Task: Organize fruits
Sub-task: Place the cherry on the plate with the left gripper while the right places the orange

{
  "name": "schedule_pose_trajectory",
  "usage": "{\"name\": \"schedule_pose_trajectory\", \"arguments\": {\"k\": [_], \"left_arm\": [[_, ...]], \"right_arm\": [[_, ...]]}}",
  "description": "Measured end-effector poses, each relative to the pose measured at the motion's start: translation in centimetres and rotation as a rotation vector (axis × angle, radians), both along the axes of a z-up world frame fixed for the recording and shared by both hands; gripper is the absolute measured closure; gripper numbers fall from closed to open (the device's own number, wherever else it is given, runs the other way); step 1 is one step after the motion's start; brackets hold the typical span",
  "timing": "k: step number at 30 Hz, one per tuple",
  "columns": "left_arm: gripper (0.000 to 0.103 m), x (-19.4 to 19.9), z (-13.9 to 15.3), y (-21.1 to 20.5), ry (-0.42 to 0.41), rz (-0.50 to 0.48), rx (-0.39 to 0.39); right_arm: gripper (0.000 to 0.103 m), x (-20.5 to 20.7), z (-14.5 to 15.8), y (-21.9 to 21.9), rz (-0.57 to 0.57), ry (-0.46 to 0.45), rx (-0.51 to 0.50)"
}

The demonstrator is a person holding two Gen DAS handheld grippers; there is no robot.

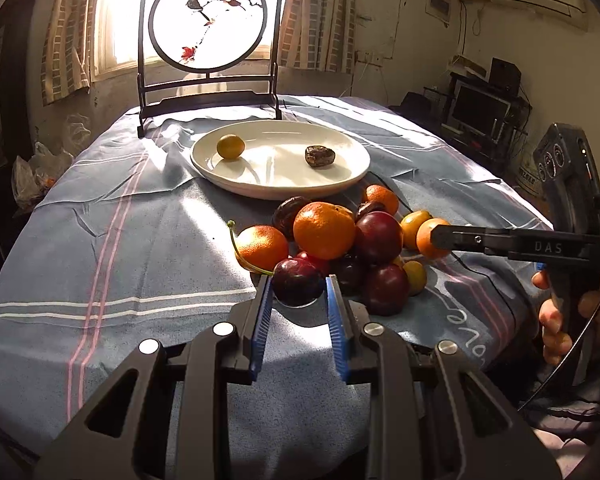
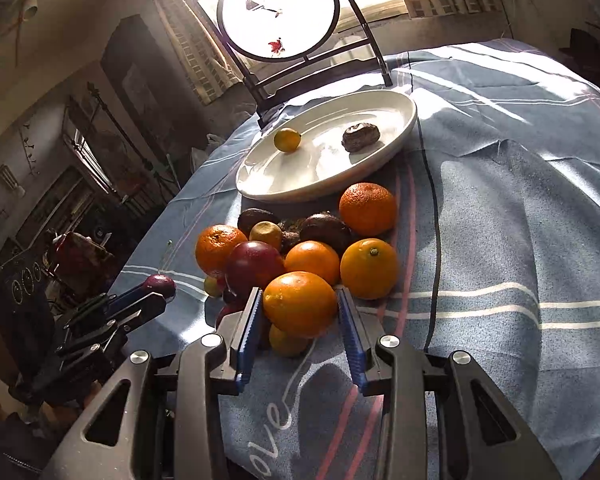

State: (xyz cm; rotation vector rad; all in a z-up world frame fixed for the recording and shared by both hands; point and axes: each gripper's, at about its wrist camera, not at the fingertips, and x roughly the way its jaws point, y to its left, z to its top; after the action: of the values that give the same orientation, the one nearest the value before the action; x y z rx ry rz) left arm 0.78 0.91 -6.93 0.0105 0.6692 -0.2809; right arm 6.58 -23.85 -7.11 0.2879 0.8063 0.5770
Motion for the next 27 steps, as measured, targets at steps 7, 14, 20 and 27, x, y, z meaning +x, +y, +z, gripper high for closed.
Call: {"name": "schedule_pose_trajectory", "arguments": {"k": [7, 14, 20, 27], "left_arm": [[0.077, 2.9, 2.3, 0.6, -0.032, 0.016, -0.009], [0.077, 10.8, 2.5, 0.3, 0.044, 0.019, -0.028], [0.060, 17.0, 1.9, -0.6, 0.110, 0.053, -0.004], [0.041, 14.6, 2.9, 0.9, 0.061, 0.092, -0.035]], "right_arm": [[0.065, 3.2, 3.9, -1.8, -0.041, -0.050, 0.059], [0.065, 10.8, 3.8, 1.1, -0.028, 0.038, 0.024], [0.061, 15.1, 2.4, 4.3, -0.029, 0.090, -0.030], [0.044, 11.0, 3.9, 2.6, -0.055, -0.013, -0.036]]}}
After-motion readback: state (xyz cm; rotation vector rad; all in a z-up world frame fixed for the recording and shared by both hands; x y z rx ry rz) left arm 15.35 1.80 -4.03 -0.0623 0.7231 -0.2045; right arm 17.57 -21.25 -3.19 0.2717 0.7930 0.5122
